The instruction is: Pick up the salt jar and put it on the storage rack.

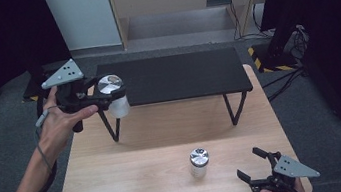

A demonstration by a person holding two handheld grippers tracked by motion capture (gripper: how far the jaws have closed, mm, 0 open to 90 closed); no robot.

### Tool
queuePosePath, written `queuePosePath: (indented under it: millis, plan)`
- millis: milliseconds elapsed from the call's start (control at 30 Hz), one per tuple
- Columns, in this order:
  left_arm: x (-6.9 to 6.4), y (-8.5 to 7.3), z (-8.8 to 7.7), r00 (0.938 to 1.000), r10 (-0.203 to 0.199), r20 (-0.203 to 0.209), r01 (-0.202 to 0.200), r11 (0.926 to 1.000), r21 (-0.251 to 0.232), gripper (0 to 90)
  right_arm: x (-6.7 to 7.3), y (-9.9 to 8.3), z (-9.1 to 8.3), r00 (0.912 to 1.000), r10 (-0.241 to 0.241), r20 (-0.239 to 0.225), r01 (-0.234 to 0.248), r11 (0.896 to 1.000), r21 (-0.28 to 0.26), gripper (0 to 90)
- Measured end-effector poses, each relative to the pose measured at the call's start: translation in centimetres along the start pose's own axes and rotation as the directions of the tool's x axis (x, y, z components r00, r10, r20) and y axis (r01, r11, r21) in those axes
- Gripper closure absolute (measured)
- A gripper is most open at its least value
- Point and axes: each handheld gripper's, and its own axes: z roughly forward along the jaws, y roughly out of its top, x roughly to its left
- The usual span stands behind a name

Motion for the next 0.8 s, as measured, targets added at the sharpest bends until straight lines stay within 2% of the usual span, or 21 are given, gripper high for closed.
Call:
queuePosePath:
  millis: [200, 433, 500, 533, 567, 600, 733, 767, 800]
  plan:
    - [0.3, 0.6, 0.7, 0.9979, -0.024, -0.060, 0.023, 0.9997, -0.008, 34.0, 0.0, 0.0, 0.0, 1.0000, -0.001, -0.002, 0.001, 1.000, 0.000, 6.1]
    - [0.5, 0.7, 1.6, 0.9893, -0.052, -0.136, 0.050, 0.9986, -0.019, 34.0, -0.1, 0.0, -0.1, 1.0000, 0.000, -0.002, 0.000, 1.000, -0.004, 6.1]
    - [0.7, 0.4, 1.8, 0.9849, -0.072, -0.157, 0.068, 0.9972, -0.031, 34.0, -0.2, -0.1, -0.1, 1.0000, -0.001, -0.003, 0.001, 1.000, -0.004, 6.1]
    - [0.8, 0.2, 2.1, 0.9800, -0.083, -0.180, 0.078, 0.9963, -0.038, 34.0, -0.2, -0.1, -0.1, 1.0000, -0.001, -0.004, 0.001, 1.000, -0.004, 6.1]
    - [0.8, 0.2, 2.1, 0.9800, -0.083, -0.180, 0.078, 0.9963, -0.038, 34.0, -0.2, -0.1, -0.1, 1.0000, -0.001, -0.004, 0.001, 1.000, -0.004, 6.1]
    - [0.9, 0.0, 2.3, 0.9739, -0.094, -0.206, 0.088, 0.9952, -0.043, 34.0, -0.2, -0.1, -0.1, 1.0000, -0.002, -0.005, 0.002, 1.000, -0.004, 6.1]
    - [1.1, -0.1, 2.9, 0.9607, -0.108, -0.256, 0.102, 0.9941, -0.036, 34.0, -0.1, 0.0, 0.0, 0.9999, -0.005, -0.009, 0.005, 1.000, -0.001, 6.1]
    - [1.1, -0.1, 2.9, 0.9607, -0.108, -0.256, 0.102, 0.9941, -0.036, 34.0, -0.1, 0.0, 0.0, 0.9999, -0.005, -0.011, 0.005, 1.000, 0.000, 6.1]
    - [1.4, -0.3, 3.1, 0.9579, -0.116, -0.263, 0.111, 0.9932, -0.037, 34.0, -0.2, 0.0, 0.0, 0.9999, -0.005, -0.013, 0.005, 1.000, 0.001, 6.1]
